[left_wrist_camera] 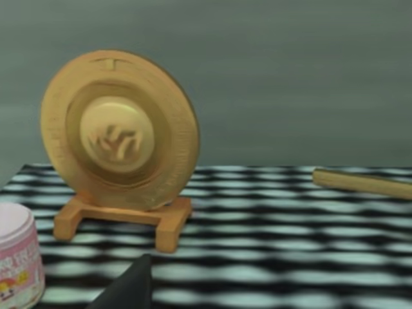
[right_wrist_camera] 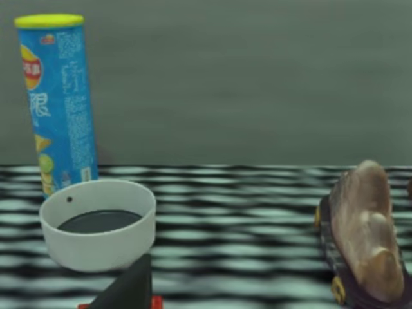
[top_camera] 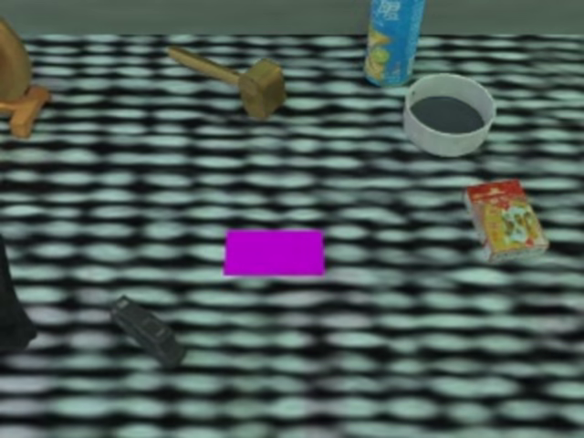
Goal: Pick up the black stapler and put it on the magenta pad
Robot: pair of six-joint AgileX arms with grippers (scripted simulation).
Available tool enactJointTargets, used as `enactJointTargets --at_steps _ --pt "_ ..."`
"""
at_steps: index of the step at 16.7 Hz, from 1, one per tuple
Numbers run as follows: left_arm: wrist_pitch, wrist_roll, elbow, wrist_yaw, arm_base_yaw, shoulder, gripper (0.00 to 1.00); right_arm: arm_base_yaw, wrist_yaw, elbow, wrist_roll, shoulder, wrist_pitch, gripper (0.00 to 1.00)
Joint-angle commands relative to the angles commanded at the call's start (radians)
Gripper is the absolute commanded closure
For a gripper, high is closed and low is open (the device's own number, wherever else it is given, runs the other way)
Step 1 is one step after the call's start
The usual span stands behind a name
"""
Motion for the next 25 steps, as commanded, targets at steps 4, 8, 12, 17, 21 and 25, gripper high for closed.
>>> enactJointTargets --at_steps 4,8,12,17,21,25 --pt "-0.029 -0.032 0.032 0.001 -0.012 0.032 0.0 0.0 0.0 0.0 0.0 0.0 0.0 0.0" --pt "-0.181 -0.208 0.207 0.002 -0.067 0.223 0.0 0.0 0.0 0.0 0.0 0.0 0.0 0.0" --pt "-0.419 -0.467 0.462 -0.002 -0.149 0.576 0.0 0.0 0.0 0.0 0.0 0.0 0.0 0.0" --pt "-0.749 -0.812 0.797 -0.009 -0.262 1.103 0.0 0.0 0.0 0.0 0.0 0.0 0.0 0.0" --pt "-0.969 -1.052 1.032 -0.009 -0.341 1.427 0.0 0.0 0.0 0.0 0.0 0.0 0.0 0.0" --pt "-1.108 -1.218 1.204 -0.005 -0.394 1.627 0.0 0.0 0.0 0.0 0.0 0.0 0.0 0.0"
